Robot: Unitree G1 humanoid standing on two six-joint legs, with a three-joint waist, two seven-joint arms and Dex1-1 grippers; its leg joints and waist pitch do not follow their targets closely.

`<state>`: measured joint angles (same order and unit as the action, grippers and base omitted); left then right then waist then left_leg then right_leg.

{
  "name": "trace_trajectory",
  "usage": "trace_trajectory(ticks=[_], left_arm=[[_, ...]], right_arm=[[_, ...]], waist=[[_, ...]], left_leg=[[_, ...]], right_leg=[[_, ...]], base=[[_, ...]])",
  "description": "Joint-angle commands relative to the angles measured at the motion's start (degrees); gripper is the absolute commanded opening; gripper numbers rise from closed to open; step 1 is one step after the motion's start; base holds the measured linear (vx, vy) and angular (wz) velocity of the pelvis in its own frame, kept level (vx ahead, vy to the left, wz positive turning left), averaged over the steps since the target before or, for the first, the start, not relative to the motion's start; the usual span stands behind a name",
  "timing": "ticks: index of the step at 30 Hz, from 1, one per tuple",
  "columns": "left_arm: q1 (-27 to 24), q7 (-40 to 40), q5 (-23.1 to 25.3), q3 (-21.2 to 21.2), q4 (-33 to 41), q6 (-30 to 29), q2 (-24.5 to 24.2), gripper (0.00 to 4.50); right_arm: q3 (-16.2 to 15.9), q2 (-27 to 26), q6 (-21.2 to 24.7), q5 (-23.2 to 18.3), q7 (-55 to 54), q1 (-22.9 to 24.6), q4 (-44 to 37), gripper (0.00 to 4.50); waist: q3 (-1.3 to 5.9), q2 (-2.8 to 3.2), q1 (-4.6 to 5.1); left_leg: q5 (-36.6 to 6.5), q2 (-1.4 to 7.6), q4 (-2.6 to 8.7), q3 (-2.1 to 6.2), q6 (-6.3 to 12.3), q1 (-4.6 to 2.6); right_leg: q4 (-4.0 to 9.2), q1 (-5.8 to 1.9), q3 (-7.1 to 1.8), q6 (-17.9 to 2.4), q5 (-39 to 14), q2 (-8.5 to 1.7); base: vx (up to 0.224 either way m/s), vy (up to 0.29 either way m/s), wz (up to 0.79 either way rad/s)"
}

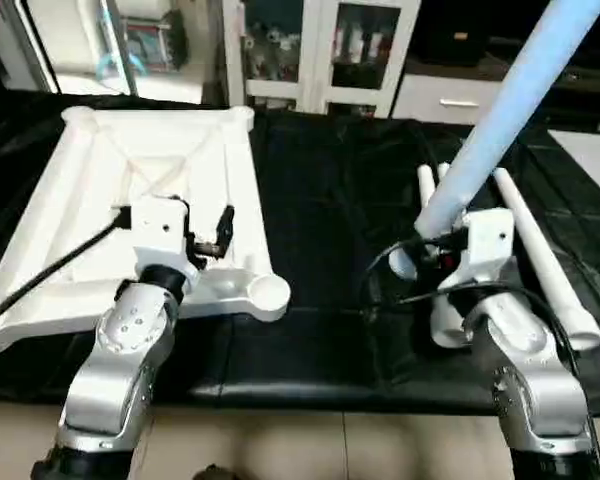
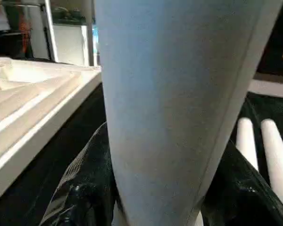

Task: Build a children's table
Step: Pick table leg

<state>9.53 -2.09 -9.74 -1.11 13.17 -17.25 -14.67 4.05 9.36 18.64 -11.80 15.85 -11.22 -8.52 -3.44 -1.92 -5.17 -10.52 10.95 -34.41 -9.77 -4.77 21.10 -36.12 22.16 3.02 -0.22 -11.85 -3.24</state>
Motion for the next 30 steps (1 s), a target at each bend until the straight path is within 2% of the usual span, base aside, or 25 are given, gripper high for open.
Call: trace_trajectory(ticks=[1,3,6,8,10,12,13,17,18,19,20,23,25,26,27,28,29,30], left_arm=[[-0.27,-0.41,1.16,-0.49,0.49,0.99,-0.18,4.17],[-0.83,-1.85,0.33,-0.49,0.76,1.07,-0.35,4.17],[-1.42,-7.4,-2.03,-2.03,2.07,0.63,-1.77,4.17],[-1.26,-18.06,-4.4,-6.46,2.0,-2.28,-6.56,4.17],[-0.78,-23.51,-3.87,-8.98,0.9,-1.39,-9.38,4.17],[-0.24,-30.49,-3.14,-11.91,-1.16,0.85,-12.48,4.17],[0.56,-36.54,-3.82,-13.88,-2.37,0.68,-14.82,4.17],[2.45,-42.88,-4.53,-15.53,-3.73,-1.04,-17.76,4.17],[3.06,-44.92,-4.88,-16.06,-3.86,-1.52,-19.2,4.17],[3.66,-48.31,-6.07,-16.78,-3.43,-2.87,-21.3,4.17],[3.68,-48.48,-6.14,-16.82,-3.4,-2.94,-21.39,4.17],[5.42,-48.77,-6.24,-16.87,-5.69,-1.87,-19.25,4.17],[5.78,-49.38,-6.26,-17.12,-6.64,-1.98,-18.49,4.17],[6.27,-49.34,-5.09,-17.65,-8.64,-0.8,-17.41,4.17],[6.79,-49.45,-4.23,-18.23,-10.44,-0.09,-16.59,4.17],[7.4,-49.76,-4.02,-18.85,-11.82,0.31,-15.96,4.17],[7.4,-49.76,-4.02,-18.85,-11.82,0.31,-15.96,4.17],[7.81,-49.81,-4.05,-19.15,-12.47,0.38,-15.47,4.17]], right_arm=[[2.01,0.52,0.84,-1.83,0.99,-0.48,0.61,1.88],[1.58,0.44,1.02,-3.45,2.3,-0.65,0.37,1.88],[1.64,-0.07,1.03,-5.94,4.0,-0.21,0.5,1.88],[1.24,0.45,0.39,-6.29,5.85,-0.13,1.2,1.88],[1.08,0.79,0.8,-6.76,6.9,-0.41,1.2,1.88],[0.96,1.26,1.86,-8.25,8.59,-0.65,0.55,1.88],[0.59,2.42,3.01,-9.43,10.76,-0.75,-0.37,1.88],[0.45,5.2,5.38,-11.44,14.34,-0.04,-1.88,1.88],[0.56,6.07,6.49,-12.58,15.58,0.32,-2.68,1.88],[0.26,7.82,7.07,-12.66,17.23,0.89,-3.59,1.88],[0.23,7.92,7.05,-12.6,17.3,0.93,-3.62,1.88],[0.22,9.67,7.87,-13.63,19.11,2.08,-4.86,1.88],[0.18,10.07,8.58,-14.05,19.28,2.4,-5.39,1.88],[0.02,10.56,9.46,-14.51,19.37,2.91,-6.33,1.88],[-0.09,11.08,10.32,-15.02,19.54,3.36,-7.23,1.88],[0.02,11.51,11.2,-15.85,19.92,3.7,-8.08,1.88],[0.02,11.51,11.2,-15.85,19.92,3.7,-8.08,1.88],[0.05,11.83,11.37,-15.78,19.99,3.79,-8.23,1.88]], waist=[[3.45,1.19,-0.16],[3.51,1.09,-0.2],[3.59,1.31,-0.47],[3.5,0.84,-0.68],[3.4,1.14,-0.79],[3.38,1.37,-0.84],[3.33,1.32,-0.76],[3.5,1.48,-0.74],[3.54,2.52,-0.82],[3.56,2.72,-0.66],[3.55,2.1,-0.7],[3.52,1.81,-0.48],[3.73,2.05,-0.57],[3.61,1.53,-0.5],[3.53,1.61,-0.42],[3.65,1.34,-0.35],[3.68,1.46,-0.38],[3.76,1.3,-0.2]], left_leg=[[-15.06,2.02,4.61,1.09,-1.92,-0.8],[-14.41,1.98,4.62,1.09,-1.69,-0.62],[-13.65,1.98,4.58,1.11,-1.47,-0.62],[-14.15,1.99,4.68,1.0,-1.29,-0.8],[-14.34,2.01,4.81,0.99,-1.22,-0.92],[-13.86,1.98,4.88,1.0,-1.32,-0.87],[-14.45,1.91,4.94,0.9,-1.43,-1.08],[-13.32,2.12,4.86,0.79,-1.9,-1.06],[-13.39,2.05,4.76,0.84,-2.18,-1.17],[-14.14,1.95,4.69,0.82,-2.27,-1.26],[-13.93,1.92,4.69,0.74,-2.02,-1.14],[-12.6,1.9,4.51,0.53,-1.19,-0.92],[-11.72,1.96,4.4,0.6,-0.86,-0.73],[-11.58,1.94,4.37,0.47,-0.45,-0.88],[-11.61,1.86,4.38,0.42,-0.32,-0.8],[-11.35,1.9,4.34,0.42,-0.18,-0.87],[-11.21,1.93,4.36,0.48,-0.09,-0.85],[-10.94,1.98,4.36,0.48,-0.05,-0.78]], right_leg=[[4.8,-1.75,-2.82,-6.09,-10.7,-3.96],[4.67,-1.94,-2.82,-6.27,-9.48,-4.0],[4.62,-1.95,-2.81,-6.81,-8.63,-4.15],[4.63,-1.64,-2.82,-7.06,-10.76,-4.2],[4.7,-1.43,-2.89,-6.81,-11.96,-4.13],[4.72,-1.54,-2.96,-6.64,-11.6,-4.19],[4.81,-1.44,-2.99,-6.47,-12.43,-4.13],[4.29,-1.66,-3.02,-7.62,-9.63,-4.21],[4.16,-1.61,-3.01,-8.12,-9.07,-4.23],[4.2,-1.65,-3.0,-8.37,-8.8,-4.04],[4.21,-1.86,-2.97,-8.59,-8.35,-4.02],[4.31,-2.02,-3.11,-9.16,-8.87,-4.21],[4.33,-2.19,-3.07,-9.36,-10.35,-4.41],[4.58,-2.02,-3.11,-8.9,-11.8,-4.3],[4.79,-2.06,-3.15,-8.38,-12.55,-4.21],[4.79,-2.12,-3.17,-7.57,-13.27,-4.21],[4.84,-2.1,-3.17,-7.32,-13.58,-4.34],[4.82,-2.04,-3.12,-7.16,-13.52,-4.33]], base=[[0.0,0.0,0.0],[0.0,0.0,0.0],[0.0,0.0,0.0],[0.0,0.0,0.0],[0.0,0.0,0.0],[0.0,0.0,0.0],[0.0,0.0,0.0],[0.0,0.0,0.0],[0.0,0.0,0.0],[0.0,0.0,0.0],[0.0,0.0,0.0],[0.0,0.0,0.0],[0.0,0.0,0.0],[0.0,0.0,0.0],[0.0,0.0,0.0],[0.0,0.0,0.0],[0.0,0.0,0.0],[0.0,0.0,0.0]])
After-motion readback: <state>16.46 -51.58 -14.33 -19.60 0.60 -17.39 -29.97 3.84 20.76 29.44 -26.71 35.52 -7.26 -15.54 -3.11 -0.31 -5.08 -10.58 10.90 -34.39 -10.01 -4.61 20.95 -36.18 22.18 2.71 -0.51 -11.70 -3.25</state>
